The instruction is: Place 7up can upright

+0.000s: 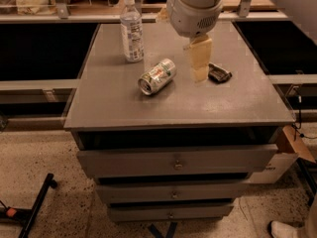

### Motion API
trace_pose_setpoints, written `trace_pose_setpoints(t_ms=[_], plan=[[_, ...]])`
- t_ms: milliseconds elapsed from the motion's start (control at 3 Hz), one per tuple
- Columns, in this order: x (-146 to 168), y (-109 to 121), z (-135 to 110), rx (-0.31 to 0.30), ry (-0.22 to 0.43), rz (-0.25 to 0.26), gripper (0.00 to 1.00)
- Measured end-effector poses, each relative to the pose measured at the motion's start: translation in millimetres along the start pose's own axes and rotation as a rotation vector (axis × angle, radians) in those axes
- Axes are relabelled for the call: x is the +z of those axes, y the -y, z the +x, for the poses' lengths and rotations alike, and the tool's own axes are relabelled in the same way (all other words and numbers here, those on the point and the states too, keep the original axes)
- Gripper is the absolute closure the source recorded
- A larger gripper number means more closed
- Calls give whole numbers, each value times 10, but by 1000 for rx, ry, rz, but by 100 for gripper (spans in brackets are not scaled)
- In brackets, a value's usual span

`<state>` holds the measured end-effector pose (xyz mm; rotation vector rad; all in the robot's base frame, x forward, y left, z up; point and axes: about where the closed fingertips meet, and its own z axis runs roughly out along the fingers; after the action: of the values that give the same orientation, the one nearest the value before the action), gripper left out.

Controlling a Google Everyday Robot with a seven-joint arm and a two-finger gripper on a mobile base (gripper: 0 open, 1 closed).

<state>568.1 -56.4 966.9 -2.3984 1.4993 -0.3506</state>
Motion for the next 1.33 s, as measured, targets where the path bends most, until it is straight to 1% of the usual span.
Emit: trace_pose_setpoints(t_ms=[333, 667, 1000, 1333], plan=[[384, 117, -190, -114, 1, -66, 0], [687, 181, -292, -179, -9, -110, 0], [956, 260, -295, -204, -16, -137, 0], [1170, 338, -251, -205, -8, -155, 0]])
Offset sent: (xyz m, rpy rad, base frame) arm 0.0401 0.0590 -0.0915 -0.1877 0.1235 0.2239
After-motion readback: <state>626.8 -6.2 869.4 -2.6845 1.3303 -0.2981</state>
